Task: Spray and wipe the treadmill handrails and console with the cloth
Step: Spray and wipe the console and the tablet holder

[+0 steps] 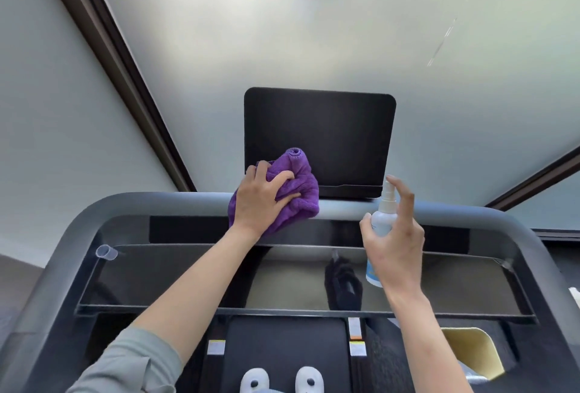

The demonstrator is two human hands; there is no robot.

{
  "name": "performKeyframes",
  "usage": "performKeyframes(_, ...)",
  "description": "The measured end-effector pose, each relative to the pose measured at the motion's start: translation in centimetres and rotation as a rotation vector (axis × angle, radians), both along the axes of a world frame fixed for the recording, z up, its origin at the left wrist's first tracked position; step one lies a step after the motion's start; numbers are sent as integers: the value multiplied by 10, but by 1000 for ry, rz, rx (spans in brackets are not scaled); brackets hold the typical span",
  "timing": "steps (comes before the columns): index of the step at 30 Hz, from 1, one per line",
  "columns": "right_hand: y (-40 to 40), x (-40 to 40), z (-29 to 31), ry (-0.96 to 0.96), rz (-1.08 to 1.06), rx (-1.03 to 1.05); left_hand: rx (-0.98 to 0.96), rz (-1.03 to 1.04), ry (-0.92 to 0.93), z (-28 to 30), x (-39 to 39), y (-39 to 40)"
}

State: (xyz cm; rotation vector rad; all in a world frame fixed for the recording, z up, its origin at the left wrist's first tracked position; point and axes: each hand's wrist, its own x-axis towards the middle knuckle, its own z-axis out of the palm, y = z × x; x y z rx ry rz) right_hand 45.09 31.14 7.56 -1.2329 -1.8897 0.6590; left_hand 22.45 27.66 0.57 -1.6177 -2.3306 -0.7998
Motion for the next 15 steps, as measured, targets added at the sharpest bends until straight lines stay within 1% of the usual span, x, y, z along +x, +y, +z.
performKeyframes(3, -7, -9, 3, 9, 27, 9, -38, 81, -65, 4, -21, -22)
performKeyframes(5, -12, -14, 5, 15, 49, 13, -58, 133, -194, 11, -28, -34)
performKeyframes(7, -19, -21, 4, 18, 70, 2, -4, 182, -287, 18, -24, -39)
performKeyframes(10, -28, -32, 3, 20, 99, -2, 103, 226, -357, 19, 5, -44)
performKeyframes(11, -30, -35, 2, 18, 111, 2, 84, 222, -359, 13, 17, -46)
performKeyframes(13, -34, -42, 0, 4, 142, 3, -16, 223, -313, -4, 37, -54)
performKeyframes(15, -38, -49, 0, -19, 173, -1, -49, 238, -268, -18, 40, -66)
